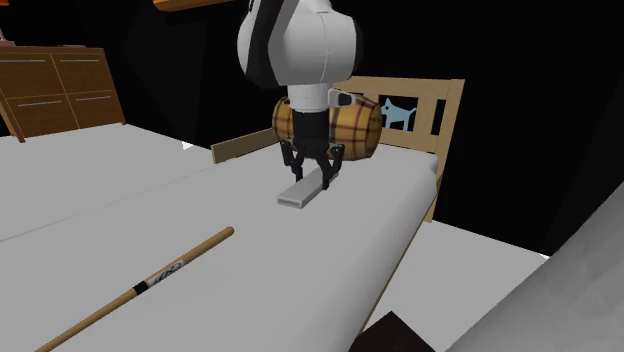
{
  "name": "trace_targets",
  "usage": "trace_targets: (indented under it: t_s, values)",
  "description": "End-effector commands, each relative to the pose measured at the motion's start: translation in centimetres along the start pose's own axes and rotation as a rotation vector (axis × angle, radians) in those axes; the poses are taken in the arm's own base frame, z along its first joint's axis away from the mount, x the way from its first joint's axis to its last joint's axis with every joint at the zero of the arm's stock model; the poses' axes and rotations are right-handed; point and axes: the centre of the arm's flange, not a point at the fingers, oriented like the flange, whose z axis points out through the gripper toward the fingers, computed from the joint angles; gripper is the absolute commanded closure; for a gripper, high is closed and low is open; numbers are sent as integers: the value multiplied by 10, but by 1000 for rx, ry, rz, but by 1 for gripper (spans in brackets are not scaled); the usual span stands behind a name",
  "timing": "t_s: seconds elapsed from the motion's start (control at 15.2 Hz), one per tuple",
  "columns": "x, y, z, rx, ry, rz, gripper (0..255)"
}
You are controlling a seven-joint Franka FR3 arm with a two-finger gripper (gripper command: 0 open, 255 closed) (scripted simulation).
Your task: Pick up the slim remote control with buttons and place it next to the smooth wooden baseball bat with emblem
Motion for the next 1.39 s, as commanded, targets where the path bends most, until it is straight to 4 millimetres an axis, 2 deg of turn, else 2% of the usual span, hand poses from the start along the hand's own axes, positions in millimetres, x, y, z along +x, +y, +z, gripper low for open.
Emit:
trace_targets:
  t_s: [0.0,1.32]
  values:
    - [-28,-2,0,0,1,1,255]
    - [-291,-28,-3,0,1,1,255]
